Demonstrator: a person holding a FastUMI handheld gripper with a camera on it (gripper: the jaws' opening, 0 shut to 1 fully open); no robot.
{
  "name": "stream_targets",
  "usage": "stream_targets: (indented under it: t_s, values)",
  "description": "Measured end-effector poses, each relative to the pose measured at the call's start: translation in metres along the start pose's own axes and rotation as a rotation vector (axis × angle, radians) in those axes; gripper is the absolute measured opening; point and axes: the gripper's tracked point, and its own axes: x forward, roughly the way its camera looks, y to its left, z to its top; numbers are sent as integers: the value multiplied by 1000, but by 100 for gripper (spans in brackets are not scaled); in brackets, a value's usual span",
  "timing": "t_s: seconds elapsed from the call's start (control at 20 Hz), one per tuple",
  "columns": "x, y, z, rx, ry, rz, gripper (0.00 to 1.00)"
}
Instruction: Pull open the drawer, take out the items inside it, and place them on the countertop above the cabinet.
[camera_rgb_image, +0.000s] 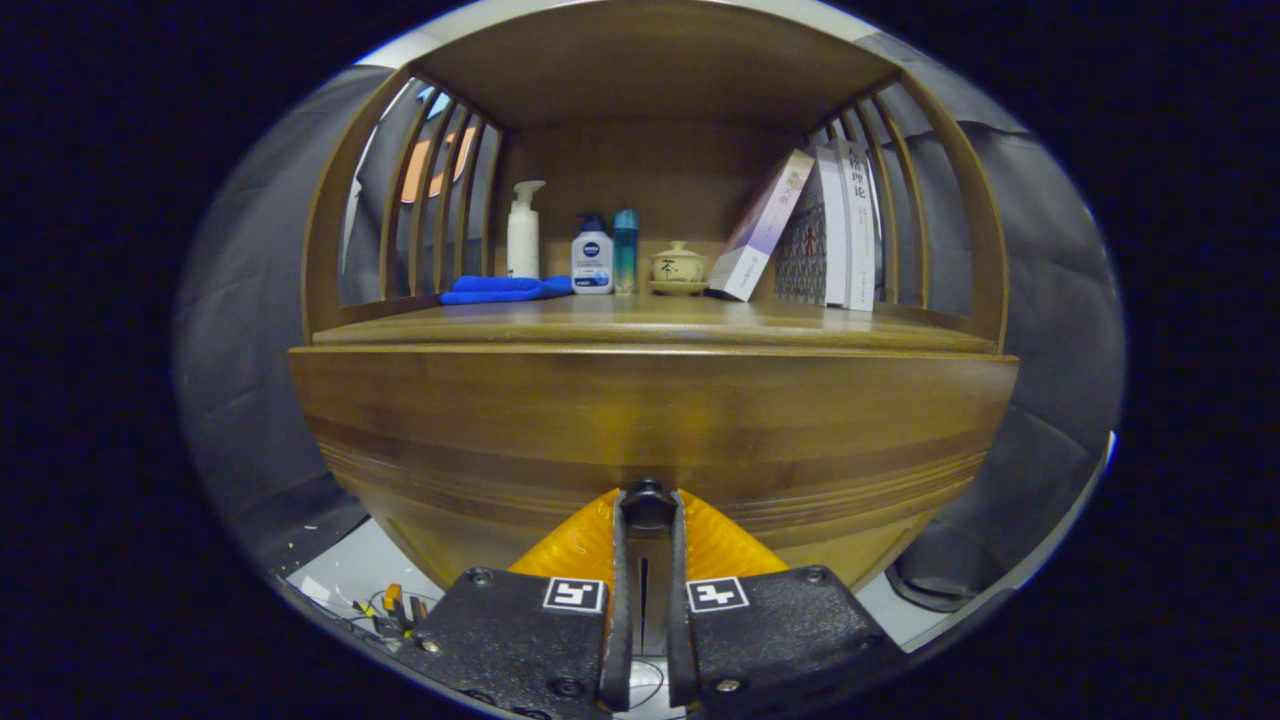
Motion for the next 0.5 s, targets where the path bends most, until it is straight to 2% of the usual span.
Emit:
stream_targets:
  t_s: [0.5]
  values:
    - [-49,-1,-16,-22,18,25,17]
